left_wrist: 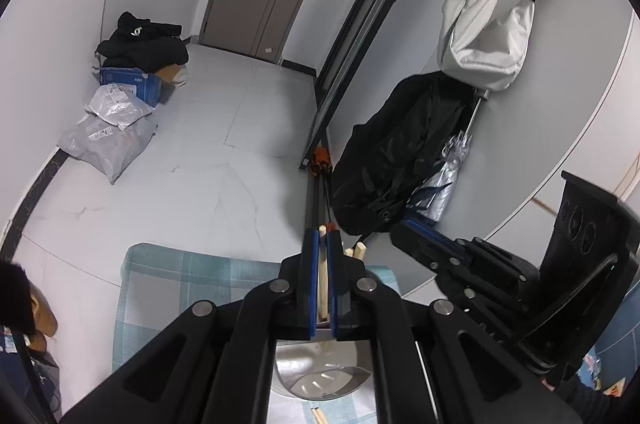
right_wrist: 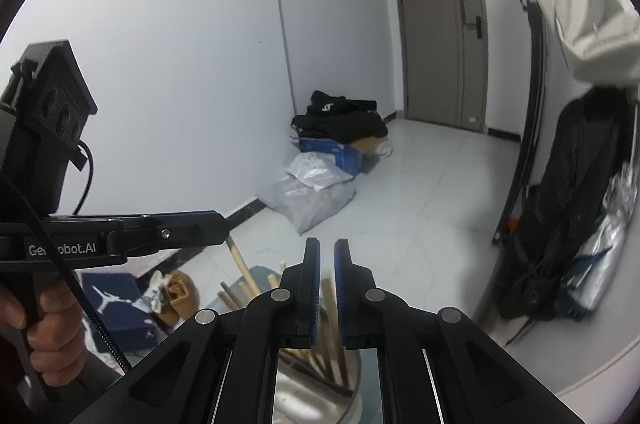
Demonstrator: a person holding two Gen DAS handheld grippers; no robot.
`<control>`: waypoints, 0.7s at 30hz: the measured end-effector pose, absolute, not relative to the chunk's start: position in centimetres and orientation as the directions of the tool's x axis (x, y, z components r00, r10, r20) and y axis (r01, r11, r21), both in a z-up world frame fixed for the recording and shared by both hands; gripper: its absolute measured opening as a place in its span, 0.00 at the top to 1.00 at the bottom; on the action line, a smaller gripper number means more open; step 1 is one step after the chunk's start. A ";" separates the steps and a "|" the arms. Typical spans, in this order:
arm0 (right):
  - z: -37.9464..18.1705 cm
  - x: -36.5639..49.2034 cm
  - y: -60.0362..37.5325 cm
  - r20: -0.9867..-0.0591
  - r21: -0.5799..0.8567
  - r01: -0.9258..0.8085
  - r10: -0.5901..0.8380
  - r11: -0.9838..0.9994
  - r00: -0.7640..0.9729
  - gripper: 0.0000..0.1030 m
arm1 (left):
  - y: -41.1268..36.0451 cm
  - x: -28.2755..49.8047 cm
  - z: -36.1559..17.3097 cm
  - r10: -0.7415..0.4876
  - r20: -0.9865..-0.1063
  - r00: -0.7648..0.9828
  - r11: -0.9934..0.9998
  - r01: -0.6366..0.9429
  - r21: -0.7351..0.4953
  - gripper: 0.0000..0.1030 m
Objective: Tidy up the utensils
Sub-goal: 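Lower the chopsticks into the holder and open both grippers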
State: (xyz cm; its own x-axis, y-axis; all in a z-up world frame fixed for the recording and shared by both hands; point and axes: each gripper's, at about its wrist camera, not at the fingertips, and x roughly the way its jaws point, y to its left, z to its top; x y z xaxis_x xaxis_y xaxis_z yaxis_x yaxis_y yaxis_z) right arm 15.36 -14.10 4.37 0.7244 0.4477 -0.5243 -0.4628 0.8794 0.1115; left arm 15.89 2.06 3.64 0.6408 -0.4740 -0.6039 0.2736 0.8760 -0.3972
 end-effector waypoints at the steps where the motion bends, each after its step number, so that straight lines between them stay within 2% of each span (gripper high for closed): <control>1: 4.3 15.4 -14.4 -0.527 0.122 -0.457 0.448 0.881 0.722 0.92 | 1.9 15.9 3.5 -0.470 -0.613 0.635 0.879 0.274 -0.390 0.99; 9: 4.2 13.8 -16.9 -0.526 0.175 -0.400 0.429 0.900 0.734 0.89 | 1.1 15.7 1.9 -0.467 -0.672 0.575 0.884 0.280 -0.375 0.99; 14: 4.6 12.0 -18.1 -0.523 0.180 -0.371 0.408 0.911 0.748 0.80 | 1.6 15.0 2.0 -0.442 -0.698 0.563 0.896 0.249 -0.367 0.96; 16: 4.8 11.1 -18.6 -0.519 0.183 -0.362 0.402 0.914 0.754 0.80 | 1.7 14.3 2.2 -0.425 -0.698 0.577 0.904 0.237 -0.355 0.92; 18: 5.0 10.4 -18.7 -0.516 0.185 -0.357 0.400 0.916 0.757 0.73 | 2.0 13.4 2.6 -0.400 -0.696 0.596 0.915 0.220 -0.338 0.87; 20: 5.2 9.6 -18.9 -0.510 0.188 -0.352 0.398 0.917 0.763 0.69 | 2.1 12.7 2.8 -0.375 -0.693 0.615 0.926 0.203 -0.319 0.77; 21: 5.4 9.3 -18.9 -0.507 0.191 -0.352 0.399 0.916 0.764 0.68 | 2.1 12.3 3.0 -0.365 -0.688 0.627 0.929 0.196 -0.314 0.67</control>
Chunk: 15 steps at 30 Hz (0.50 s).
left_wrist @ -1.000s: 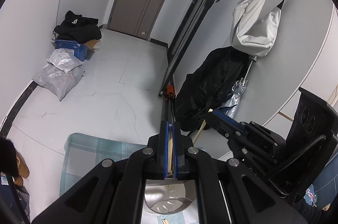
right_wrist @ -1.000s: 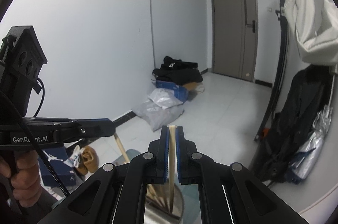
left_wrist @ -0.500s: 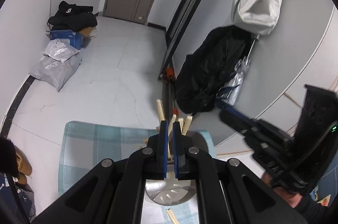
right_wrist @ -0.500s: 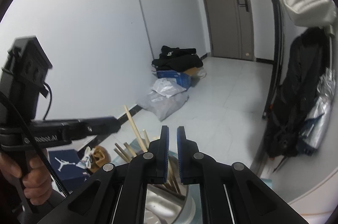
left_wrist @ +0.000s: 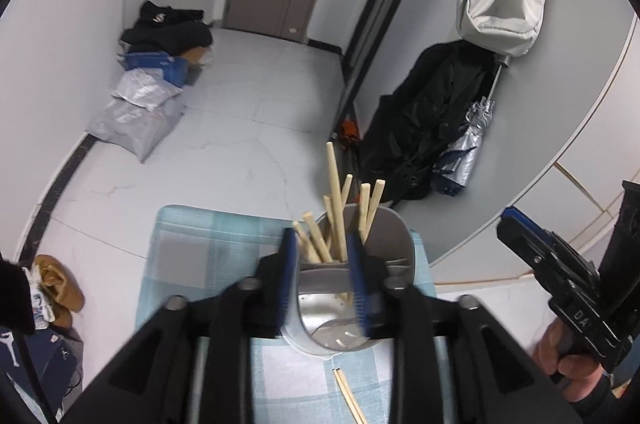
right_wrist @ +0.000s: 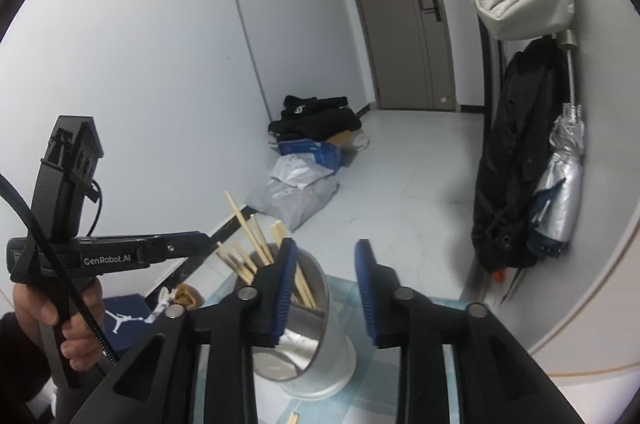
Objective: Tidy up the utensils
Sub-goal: 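Lower the chopsticks into the holder and open both grippers, then move both grippers back down toward the last chopsticks on the cloth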
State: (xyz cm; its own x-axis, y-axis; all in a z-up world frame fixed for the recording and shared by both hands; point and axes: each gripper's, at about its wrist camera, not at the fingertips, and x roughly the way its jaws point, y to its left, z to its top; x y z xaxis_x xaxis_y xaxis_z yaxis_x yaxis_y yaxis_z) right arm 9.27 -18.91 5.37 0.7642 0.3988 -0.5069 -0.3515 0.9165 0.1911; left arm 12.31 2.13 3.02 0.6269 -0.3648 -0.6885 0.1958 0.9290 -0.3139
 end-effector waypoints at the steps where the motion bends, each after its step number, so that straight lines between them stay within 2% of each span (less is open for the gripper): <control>1: 5.5 8.8 -18.9 -0.504 0.195 -0.350 0.400 0.916 0.766 0.67 | 2.2 11.8 3.3 -0.355 -0.680 0.641 0.932 0.189 -0.308 0.55; 3: 5.7 8.0 -19.0 -0.497 0.203 -0.343 0.399 0.917 0.771 0.58 | 2.3 10.5 3.9 -0.337 -0.653 0.678 0.937 0.174 -0.303 0.40; 4: 5.8 7.5 -19.1 -0.491 0.208 -0.341 0.399 0.917 0.774 0.56 | 2.4 10.2 4.1 -0.336 -0.640 0.691 0.937 0.173 -0.305 0.37; 15: 5.6 3.1 -19.3 -0.479 0.216 -0.311 0.378 0.926 0.792 0.37 | 2.6 6.0 5.0 -0.242 -0.566 0.788 0.958 0.101 -0.268 0.18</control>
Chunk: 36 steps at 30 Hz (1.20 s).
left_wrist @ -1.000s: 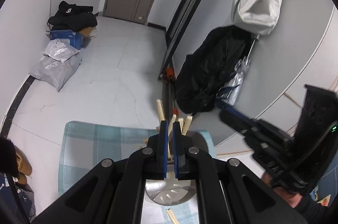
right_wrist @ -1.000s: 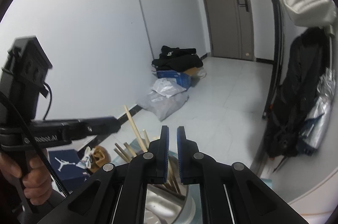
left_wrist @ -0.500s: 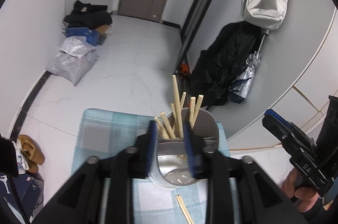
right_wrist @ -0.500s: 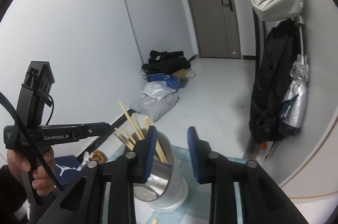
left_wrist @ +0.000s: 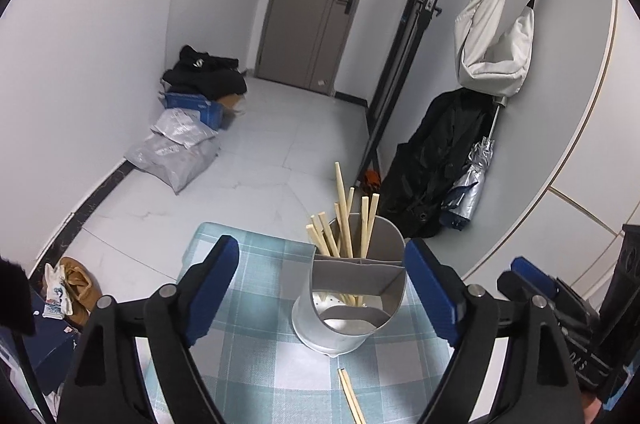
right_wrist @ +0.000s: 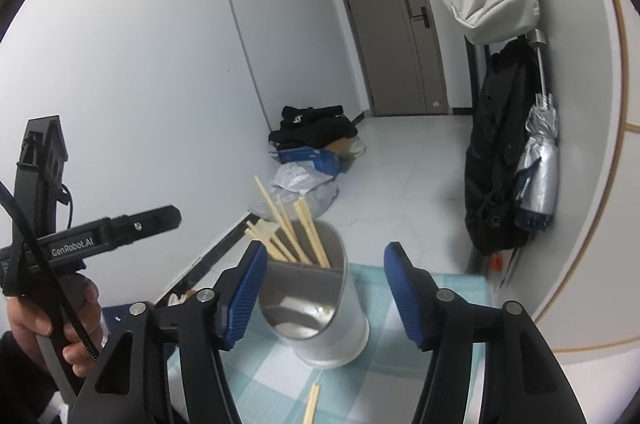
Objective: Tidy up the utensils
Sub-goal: 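Move both grippers back down toward the last chopsticks on the cloth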
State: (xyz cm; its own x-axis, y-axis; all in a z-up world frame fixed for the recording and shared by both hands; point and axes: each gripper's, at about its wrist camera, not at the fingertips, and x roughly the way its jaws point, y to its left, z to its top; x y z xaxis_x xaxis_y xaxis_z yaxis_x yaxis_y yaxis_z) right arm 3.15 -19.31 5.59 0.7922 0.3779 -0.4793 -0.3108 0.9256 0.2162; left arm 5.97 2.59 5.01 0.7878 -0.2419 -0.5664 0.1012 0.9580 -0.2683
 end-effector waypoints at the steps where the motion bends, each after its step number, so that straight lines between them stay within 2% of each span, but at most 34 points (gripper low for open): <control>1: 5.4 2.7 -19.3 -0.479 0.216 -0.311 0.378 0.926 0.792 0.36 | 2.6 5.7 5.0 -0.235 -0.562 0.793 0.960 0.097 -0.263 0.15; 4: 4.8 1.9 -19.2 -0.485 0.214 -0.305 0.372 0.928 0.792 0.33 | 2.6 4.8 4.6 -0.202 -0.558 0.805 0.968 0.078 -0.238 0.08; 8: 3.8 0.6 -19.0 -0.493 0.199 -0.283 0.345 0.938 0.799 0.28 | 2.6 3.9 3.8 -0.171 -0.547 0.819 0.974 0.057 -0.219 0.07; 20: 0.1 -1.0 -19.0 -0.544 0.184 -0.264 0.321 0.947 0.775 0.25 | 1.9 2.8 0.4 -0.203 -0.581 0.788 0.970 0.080 -0.231 0.07; 36: -5.4 0.1 -19.0 -0.697 0.170 -0.199 0.261 0.965 0.668 0.25 | 2.7 3.5 -5.8 -0.131 -0.643 0.754 0.981 0.003 -0.196 0.07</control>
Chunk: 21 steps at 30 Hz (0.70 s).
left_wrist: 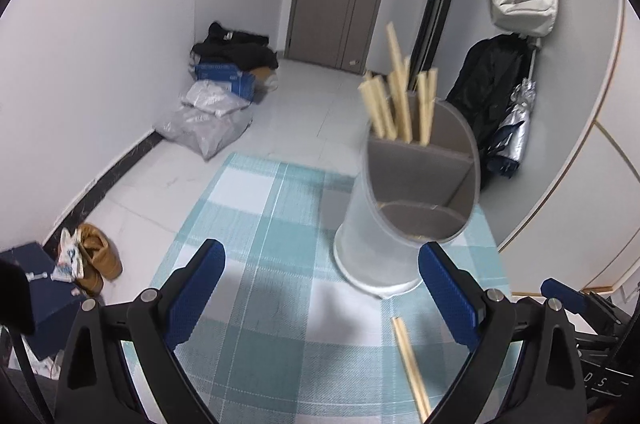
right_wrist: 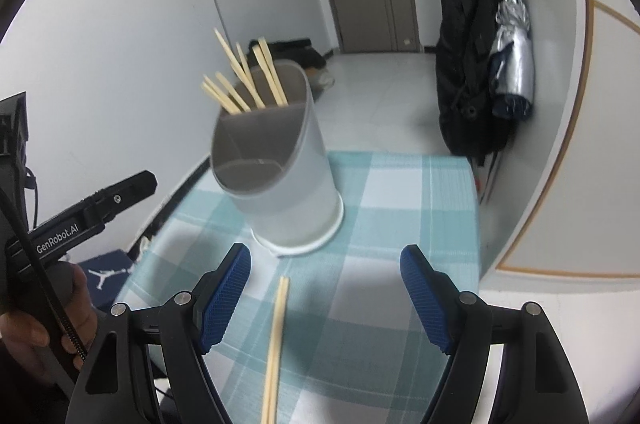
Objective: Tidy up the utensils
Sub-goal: 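Move both grippers back down toward the last chopsticks on the cloth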
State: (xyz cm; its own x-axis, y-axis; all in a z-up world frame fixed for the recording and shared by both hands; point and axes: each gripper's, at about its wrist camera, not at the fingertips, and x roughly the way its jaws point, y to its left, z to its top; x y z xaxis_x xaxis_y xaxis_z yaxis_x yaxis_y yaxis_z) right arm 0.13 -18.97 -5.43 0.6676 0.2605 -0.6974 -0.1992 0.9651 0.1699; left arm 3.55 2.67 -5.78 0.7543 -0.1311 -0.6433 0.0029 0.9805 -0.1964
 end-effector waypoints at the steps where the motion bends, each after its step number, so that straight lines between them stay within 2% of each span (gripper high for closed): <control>1: -5.8 0.3 -18.9 -0.709 0.169 -0.197 0.258 0.966 0.657 0.25 | 2.8 3.7 -6.1 -0.133 -0.654 0.745 0.980 0.000 -0.199 0.07; 3: -6.5 0.7 -18.7 -0.728 0.163 -0.193 0.250 0.968 0.639 0.25 | 3.0 4.2 -6.8 -0.141 -0.685 0.715 0.978 -0.008 -0.210 0.07; 12: -9.9 2.7 -16.8 -0.816 0.114 -0.204 0.208 0.972 0.539 0.25 | 3.8 5.0 -7.4 -0.113 -0.722 0.683 0.981 -0.041 -0.192 0.07; 17: -12.0 3.6 -14.9 -0.852 0.083 -0.237 0.192 0.968 0.488 0.26 | 5.3 5.1 -7.4 -0.040 -0.736 0.675 0.980 -0.119 -0.162 0.07; 21: -13.1 3.7 -13.1 -0.867 0.018 -0.287 0.158 0.958 0.473 0.29 | 6.3 5.3 -7.5 -0.032 -0.746 0.665 0.972 -0.153 -0.178 0.07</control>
